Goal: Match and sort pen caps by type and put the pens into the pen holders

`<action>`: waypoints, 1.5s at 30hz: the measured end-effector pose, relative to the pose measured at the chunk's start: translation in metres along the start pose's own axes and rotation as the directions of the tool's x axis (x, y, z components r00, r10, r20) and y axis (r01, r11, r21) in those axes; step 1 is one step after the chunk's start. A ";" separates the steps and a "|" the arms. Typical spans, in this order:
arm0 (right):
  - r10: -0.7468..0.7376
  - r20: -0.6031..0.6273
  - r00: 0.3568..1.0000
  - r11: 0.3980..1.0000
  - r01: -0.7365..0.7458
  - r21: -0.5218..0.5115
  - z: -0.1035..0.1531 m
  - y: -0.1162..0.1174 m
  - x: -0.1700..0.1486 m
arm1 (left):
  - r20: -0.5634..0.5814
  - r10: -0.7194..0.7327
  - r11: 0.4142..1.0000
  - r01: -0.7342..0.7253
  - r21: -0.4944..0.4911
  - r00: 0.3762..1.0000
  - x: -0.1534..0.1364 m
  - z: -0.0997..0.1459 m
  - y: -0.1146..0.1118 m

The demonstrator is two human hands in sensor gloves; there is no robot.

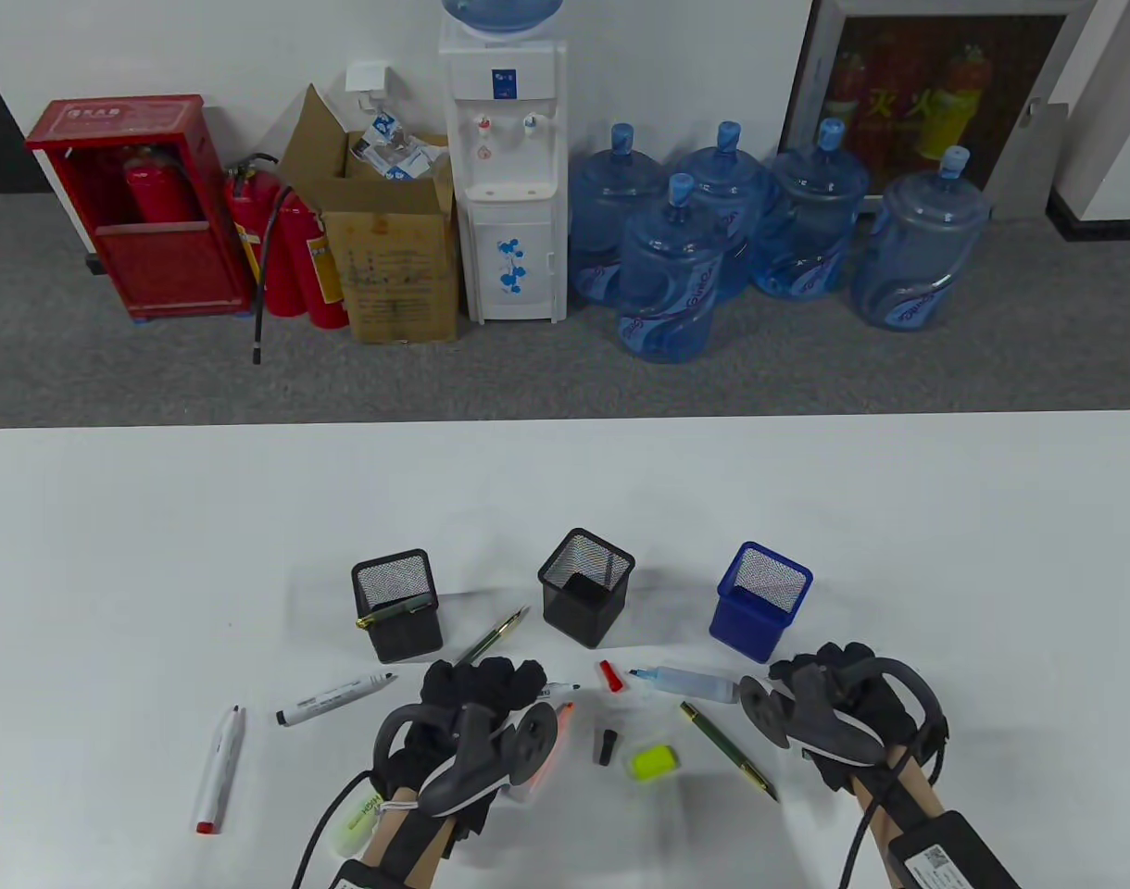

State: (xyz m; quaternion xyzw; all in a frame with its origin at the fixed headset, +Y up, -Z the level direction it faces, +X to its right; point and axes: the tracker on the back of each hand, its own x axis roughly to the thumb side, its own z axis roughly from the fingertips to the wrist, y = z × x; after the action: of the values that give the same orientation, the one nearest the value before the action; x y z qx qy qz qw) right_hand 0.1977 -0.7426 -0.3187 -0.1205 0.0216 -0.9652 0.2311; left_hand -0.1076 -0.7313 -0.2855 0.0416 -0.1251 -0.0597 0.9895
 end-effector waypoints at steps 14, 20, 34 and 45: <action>0.015 0.043 0.999 0.999 -0.017 0.043 -0.006 -0.004 0.015 | 0.005 0.051 0.999 -0.051 0.000 0.999 -0.001 -0.001 -0.001; -0.326 0.068 0.943 0.941 0.330 -0.071 0.004 -0.059 0.016 | 0.004 0.103 0.994 -0.103 0.020 0.995 -0.004 0.000 0.006; -0.882 0.108 0.459 0.420 0.868 -0.265 0.004 -0.052 0.047 | 0.060 0.156 0.984 -0.160 0.074 0.986 0.011 0.003 0.006; -0.969 0.051 0.241 0.227 0.954 -0.195 0.001 -0.032 0.052 | 0.073 0.202 0.974 -0.208 0.094 0.977 0.016 0.004 0.002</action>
State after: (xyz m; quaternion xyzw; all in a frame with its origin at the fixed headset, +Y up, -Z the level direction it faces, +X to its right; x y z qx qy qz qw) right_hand 0.1392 -0.7378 -0.3035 -0.0901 0.0418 -0.8999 -0.4246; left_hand -0.0927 -0.7313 -0.2775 0.0764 -0.1628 0.0478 0.9825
